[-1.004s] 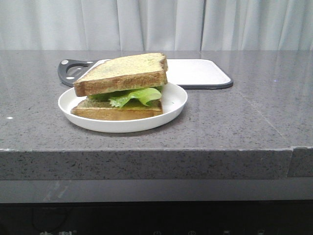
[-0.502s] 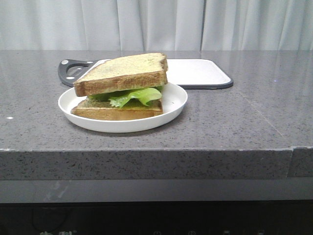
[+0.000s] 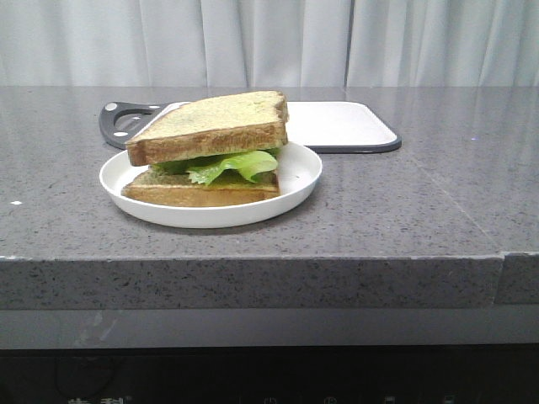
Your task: Left arm grabs bread, right arm adds lettuce
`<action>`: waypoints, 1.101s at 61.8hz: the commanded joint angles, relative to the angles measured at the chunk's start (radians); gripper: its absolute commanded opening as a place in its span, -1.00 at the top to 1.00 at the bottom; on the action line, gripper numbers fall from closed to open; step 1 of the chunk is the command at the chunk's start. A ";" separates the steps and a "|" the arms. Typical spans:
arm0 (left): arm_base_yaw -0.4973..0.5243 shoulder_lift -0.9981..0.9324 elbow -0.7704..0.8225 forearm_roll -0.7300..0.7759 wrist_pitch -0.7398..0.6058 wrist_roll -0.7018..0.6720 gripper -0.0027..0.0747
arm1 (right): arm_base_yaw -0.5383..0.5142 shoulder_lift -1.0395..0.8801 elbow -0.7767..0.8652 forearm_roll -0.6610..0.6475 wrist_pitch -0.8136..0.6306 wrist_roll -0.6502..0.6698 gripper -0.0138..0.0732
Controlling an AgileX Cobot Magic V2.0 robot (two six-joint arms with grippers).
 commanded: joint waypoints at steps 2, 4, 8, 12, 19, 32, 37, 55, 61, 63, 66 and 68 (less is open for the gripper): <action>0.019 -0.048 0.015 0.013 -0.104 -0.004 0.98 | 0.001 0.002 -0.026 -0.009 -0.048 0.001 0.95; 0.028 -0.074 0.046 0.015 -0.132 -0.004 0.98 | 0.001 0.002 -0.026 -0.009 -0.046 0.001 0.95; 0.045 -0.130 0.119 0.015 -0.209 -0.004 0.98 | 0.001 0.002 -0.026 -0.009 -0.044 0.001 0.95; 0.063 -0.194 0.209 0.015 -0.312 -0.004 0.98 | 0.001 0.002 -0.026 -0.009 -0.044 0.001 0.95; 0.102 -0.316 0.383 0.015 -0.481 -0.004 0.98 | 0.001 0.002 -0.026 -0.009 -0.044 0.001 0.95; 0.162 -0.520 0.634 0.002 -0.660 -0.004 0.98 | 0.001 0.002 -0.026 -0.009 -0.044 0.001 0.95; 0.167 -0.588 0.696 0.001 -0.702 -0.004 0.98 | 0.001 0.002 -0.026 -0.009 -0.044 0.001 0.95; 0.169 -0.674 0.762 0.001 -0.775 -0.004 0.98 | 0.001 0.002 -0.026 -0.009 -0.042 0.001 0.95; 0.169 -0.674 0.762 0.001 -0.775 -0.004 0.98 | 0.001 0.002 -0.026 -0.009 -0.042 0.001 0.95; 0.169 -0.674 0.762 0.001 -0.775 -0.004 0.98 | 0.001 0.002 -0.026 -0.009 -0.041 0.001 0.95; 0.169 -0.674 0.762 0.001 -0.775 -0.004 0.98 | 0.001 0.002 -0.026 -0.009 -0.041 0.001 0.95; 0.169 -0.674 0.762 0.001 -0.775 -0.004 0.98 | 0.001 0.002 -0.026 -0.009 -0.041 0.001 0.95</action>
